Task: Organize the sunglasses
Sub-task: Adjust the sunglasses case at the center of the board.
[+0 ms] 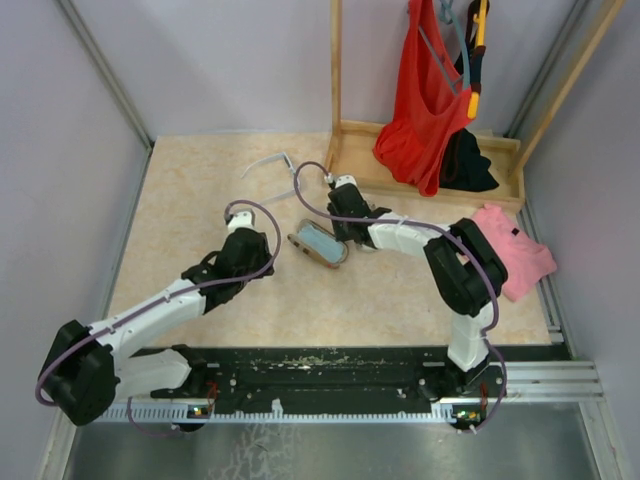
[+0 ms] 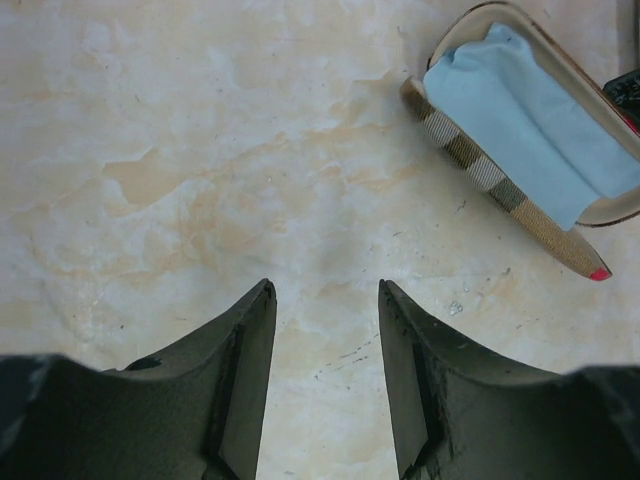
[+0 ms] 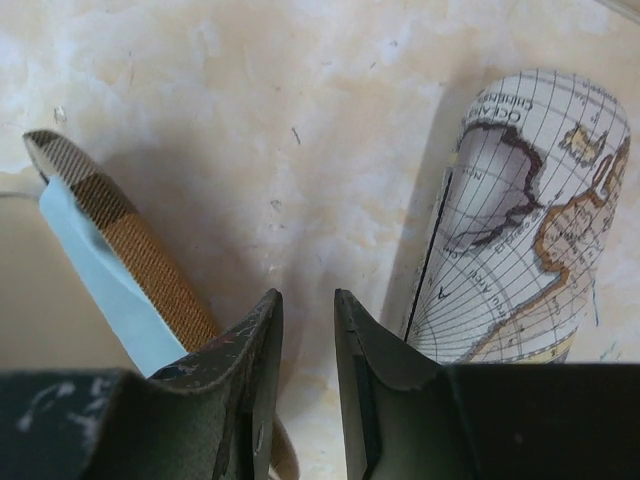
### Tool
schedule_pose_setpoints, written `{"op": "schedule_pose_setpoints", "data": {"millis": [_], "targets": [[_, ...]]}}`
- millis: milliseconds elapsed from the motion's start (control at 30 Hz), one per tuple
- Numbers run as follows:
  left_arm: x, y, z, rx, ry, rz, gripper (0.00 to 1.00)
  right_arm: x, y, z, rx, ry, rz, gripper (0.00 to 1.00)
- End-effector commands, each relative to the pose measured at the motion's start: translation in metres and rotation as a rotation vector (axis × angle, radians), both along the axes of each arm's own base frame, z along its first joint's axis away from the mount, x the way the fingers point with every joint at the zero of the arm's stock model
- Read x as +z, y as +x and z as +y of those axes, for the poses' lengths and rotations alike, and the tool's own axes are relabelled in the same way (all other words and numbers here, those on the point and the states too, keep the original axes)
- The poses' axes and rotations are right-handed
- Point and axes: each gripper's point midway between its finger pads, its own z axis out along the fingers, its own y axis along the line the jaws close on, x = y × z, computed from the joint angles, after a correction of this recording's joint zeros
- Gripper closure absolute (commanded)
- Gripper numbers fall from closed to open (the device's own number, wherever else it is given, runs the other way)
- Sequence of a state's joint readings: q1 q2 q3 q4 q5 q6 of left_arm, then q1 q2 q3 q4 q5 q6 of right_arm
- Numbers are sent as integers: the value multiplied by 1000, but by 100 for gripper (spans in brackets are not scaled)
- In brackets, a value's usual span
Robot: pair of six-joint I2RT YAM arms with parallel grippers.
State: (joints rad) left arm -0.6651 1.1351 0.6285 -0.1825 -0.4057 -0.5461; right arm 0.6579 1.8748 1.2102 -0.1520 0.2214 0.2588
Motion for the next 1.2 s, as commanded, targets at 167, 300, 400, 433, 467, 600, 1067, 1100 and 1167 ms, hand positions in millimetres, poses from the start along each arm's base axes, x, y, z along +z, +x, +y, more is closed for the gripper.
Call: {"op": "schedule_pose_setpoints", "data": {"millis": [167,300,400,433,467,600,1067,1100,1167], "targets": [[0,-11,16,46,5,8,47,13,-31,6,-13,44,-2,72],[1,-12,18,49,3,1,46,15,-42,8,-18,56,2,72],[3,-12,18,47,5,-4,46,21,-44,6,-32,61,-10,72],[4,-11,18,48,6,-5,46,23,-44,4,-40,58,-14,72],[5,-11,18,49,5,-7,46,25,-45,1,-48,54,-19,72],[14,-10,14,38,-26,-31,45,49,-48,-14,-94,57,-67,72],[31,-20,-2,-65,-118,-55,36,93,-37,-91,-256,45,-140,49],[31,-20,-2,-65,-119,-53,36,94,-36,-97,-269,44,-138,48],[31,-20,-5,-73,-126,-48,35,97,-37,-113,-311,34,-132,48]]}}
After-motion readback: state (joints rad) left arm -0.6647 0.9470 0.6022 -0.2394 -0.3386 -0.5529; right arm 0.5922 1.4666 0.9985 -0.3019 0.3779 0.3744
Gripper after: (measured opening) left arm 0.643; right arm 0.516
